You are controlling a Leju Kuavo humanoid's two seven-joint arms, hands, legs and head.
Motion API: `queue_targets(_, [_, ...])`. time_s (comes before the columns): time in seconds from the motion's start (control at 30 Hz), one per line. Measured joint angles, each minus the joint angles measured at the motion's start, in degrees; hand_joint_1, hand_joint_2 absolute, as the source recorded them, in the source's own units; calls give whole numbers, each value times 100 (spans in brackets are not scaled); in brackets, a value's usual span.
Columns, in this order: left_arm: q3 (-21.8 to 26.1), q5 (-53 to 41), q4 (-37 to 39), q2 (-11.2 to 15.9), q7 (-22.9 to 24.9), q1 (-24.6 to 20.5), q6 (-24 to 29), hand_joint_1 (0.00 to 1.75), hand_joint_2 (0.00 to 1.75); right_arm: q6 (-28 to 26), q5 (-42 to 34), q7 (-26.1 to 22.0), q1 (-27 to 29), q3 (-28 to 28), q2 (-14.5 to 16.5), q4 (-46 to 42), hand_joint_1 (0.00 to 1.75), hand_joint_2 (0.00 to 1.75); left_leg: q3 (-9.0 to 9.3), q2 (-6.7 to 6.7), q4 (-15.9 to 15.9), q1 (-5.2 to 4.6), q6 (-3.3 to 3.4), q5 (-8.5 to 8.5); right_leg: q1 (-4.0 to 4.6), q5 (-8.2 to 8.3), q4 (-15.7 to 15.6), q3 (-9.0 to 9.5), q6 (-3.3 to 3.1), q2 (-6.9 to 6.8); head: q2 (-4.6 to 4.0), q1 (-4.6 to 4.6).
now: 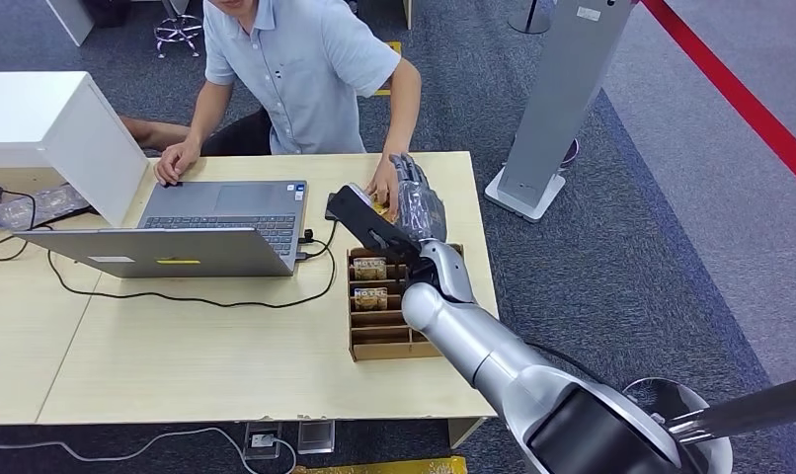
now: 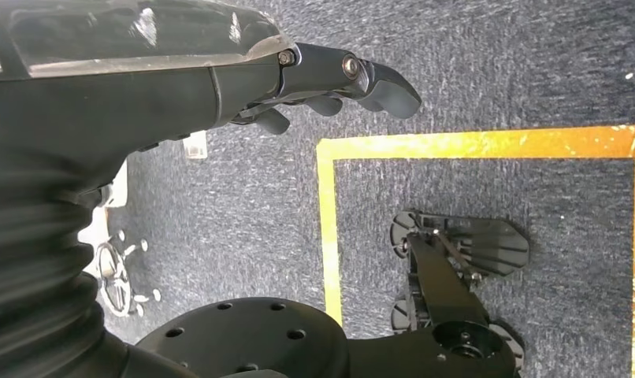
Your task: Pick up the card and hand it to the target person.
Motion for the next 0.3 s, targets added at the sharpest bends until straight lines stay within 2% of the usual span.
queue_targets(0.1, [25,42,5,-16,224,2,51,0,175,16,-313,-433,790,-244,-392,-1229,0,175,-4,-7,5,0,1,-2,0,-4,2,-1,2,-8,0,0])
queue_targets(0.2, [52,60,-2,-26,164,5,65,0,175,-19,-714,-1134,1524,-443,-745,-2359,0,175,-4,-14,7,-2,1,-5,-2,-7,2,0,3,-15,0,0])
queue_targets(0.3, [83,80,-2,-24,91,6,66,0,175,121,-976,-1427,2091,-558,-1023,-3224,0,175,-10,-28,11,-3,1,-5,-3,-11,3,-1,4,-29,0,0])
